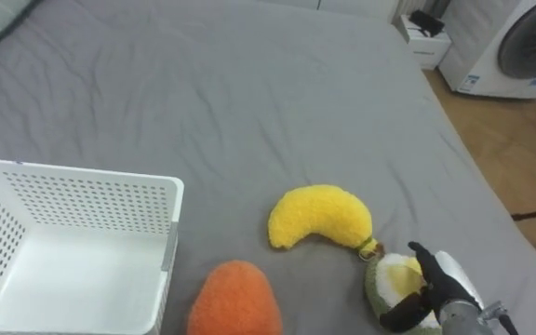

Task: Collect toys from the bed

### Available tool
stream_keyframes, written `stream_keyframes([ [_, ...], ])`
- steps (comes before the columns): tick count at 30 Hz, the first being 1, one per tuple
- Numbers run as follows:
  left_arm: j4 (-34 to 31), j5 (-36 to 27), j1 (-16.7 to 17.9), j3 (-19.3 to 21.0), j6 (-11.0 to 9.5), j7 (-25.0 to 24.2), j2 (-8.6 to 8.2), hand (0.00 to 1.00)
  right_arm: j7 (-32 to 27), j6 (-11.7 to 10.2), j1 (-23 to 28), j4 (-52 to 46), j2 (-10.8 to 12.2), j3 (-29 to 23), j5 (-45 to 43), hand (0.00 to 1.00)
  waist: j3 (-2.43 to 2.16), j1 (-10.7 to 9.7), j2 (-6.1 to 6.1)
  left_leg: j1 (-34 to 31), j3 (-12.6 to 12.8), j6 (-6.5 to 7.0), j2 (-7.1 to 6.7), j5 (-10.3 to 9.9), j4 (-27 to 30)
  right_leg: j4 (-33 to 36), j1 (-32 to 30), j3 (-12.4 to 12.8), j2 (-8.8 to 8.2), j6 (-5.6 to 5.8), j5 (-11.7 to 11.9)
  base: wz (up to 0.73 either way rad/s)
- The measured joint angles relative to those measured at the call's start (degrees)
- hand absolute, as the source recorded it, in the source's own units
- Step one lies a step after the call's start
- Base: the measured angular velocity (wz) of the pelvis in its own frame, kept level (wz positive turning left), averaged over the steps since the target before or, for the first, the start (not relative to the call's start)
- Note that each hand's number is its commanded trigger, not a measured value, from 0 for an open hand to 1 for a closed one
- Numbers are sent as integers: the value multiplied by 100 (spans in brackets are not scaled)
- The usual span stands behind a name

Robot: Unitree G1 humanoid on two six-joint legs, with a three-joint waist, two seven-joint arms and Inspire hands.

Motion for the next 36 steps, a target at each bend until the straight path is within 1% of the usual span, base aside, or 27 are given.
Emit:
stream_keyframes([
  [2, -39, 92, -16, 2, -2, 10, 0, 0, -56, -23, -6, 171, 3, 2, -75, 0, 0, 33, 29, 2, 0, 0, 0, 0, 1, 3, 2, -16, -5, 0, 0, 0],
  [3, -54, 124, -14, 2, -3, 25, 3, 0, -131, -65, -16, 312, 3, 5, -88, 0, 10, 46, 48, 6, 0, 0, 1, 0, 3, -2, 15, -23, -6, 0, 0, 0],
  [4, -53, 131, -31, 1, -5, 29, 10, 0, -220, -134, -60, 565, 3, 20, -120, 0, 12, 75, 53, 7, -3, 0, 2, 0, 5, -2, 21, -41, -9, -1, 0, 0],
  [6, -41, 132, -37, -2, -10, 29, 13, 0, -352, -160, -135, 939, 2, 92, -216, 0, 13, 162, 52, 10, -19, 0, 3, 0, 6, -4, 40, -60, -10, -1, 1, 6],
  [9, -35, 149, -37, -4, -11, 29, 13, 0, -614, -245, -233, 1404, 2, 178, -287, 0, 14, 180, 48, 18, -56, -1, 3, 0, 16, -5, 68, -88, -11, -1, 1, 7],
  [11, -5, 260, -42, -4, -14, 29, 13, 0, -742, -304, -239, 1534, 1, 215, -292, 0, 14, 190, 49, 8, -80, -1, 2, -1, 25, -5, 73, -110, -12, -1, 1, 6],
  [13, -6, 302, -42, -3, -14, 29, 13, 0, -899, -404, -236, 1723, 1, 221, -301, 0, 15, 191, 52, -2, -129, -1, 0, -2, 41, -4, 87, -157, -17, -1, 1, 10],
  [14, -5, 317, -39, -3, -15, 30, 14, 0, -942, -429, -247, 1799, 1, 221, -302, 13, 15, 197, 53, -2, -137, -2, 0, -2, 43, -5, 92, -168, -18, -1, 1, 8],
  [15, -5, 317, -36, -3, -18, 31, 16, 0, -1013, -447, -242, 1866, 4, 221, -316, 65, 15, 204, 54, -6, -147, -2, 0, -2, 45, -5, 94, -195, -21, -1, 1, 3],
  [16, -6, 309, -23, -4, -21, 31, 18, 0, -1090, -452, -233, 1881, 17, 225, -386, 100, 15, 205, 58, -5, -148, -2, -1, -2, 48, -5, 97, -202, -21, -1, 0, 0],
  [20, -26, 231, 4, -60, -78, 32, 22, 0, -1428, -524, -238, 2048, 44, 229, -548, 100, 14, 204, 67, -1, -198, -1, -6, -13, 92, -10, 143, -231, -23, 0, 0, 4],
  [23, -64, 241, -3, -90, -143, 59, 9, 0, -1906, -604, -264, 2275, 52, 224, -657, 100, 4, 266, 85, 6, -205, -1, -7, -15, 106, -13, 157, -236, -23, 0, 0, 1],
  [25, -61, 241, 4, -168, -234, 87, 6, 0, -2289, -691, -262, 2420, 55, 220, -694, 100, -18, 293, 134, 9, -212, -2, -7, -18, 113, -12, 164, -240, -22, 0, 0, 0],
  [26, -60, 239, 6, -178, -248, 108, 5, 0, -2371, -705, -262, 2451, 55, 220, -713, 100, -21, 297, 145, 10, -213, -2, -7, -17, 113, -12, 164, -242, -22, -1, 0, 0],
  [28, -60, 238, 13, -194, -280, 159, 5, 0, -2629, -732, -262, 2488, 57, 221, -751, 100, -17, 302, 199, 11, -218, -3, -7, -17, 113, -12, 164, -248, -22, -1, 0, 0],
  [30, -59, 239, 21, -194, -321, 161, 5, 0, -2773, -772, -261, 2519, 57, 219, -764, 100, -16, 300, 222, 10, -221, -4, -7, -16, 112, -13, 164, -252, -21, -1, -1, 0],
  [32, -55, 237, 22, -194, -373, 161, 5, 0, -2891, -830, -273, 2630, 58, 221, -761, 100, -14, 301, 220, 10, -229, -5, -7, -15, 111, -22, 168, -264, -20, -1, -1, 2],
  [36, -49, 235, 37, -220, -436, 159, 5, 0, -3077, -943, -277, 2825, 82, 224, -739, 100, -10, 303, 176, 7, -242, -5, -15, -15, 110, -94, 184, -294, -19, -2, -1, 1],
])
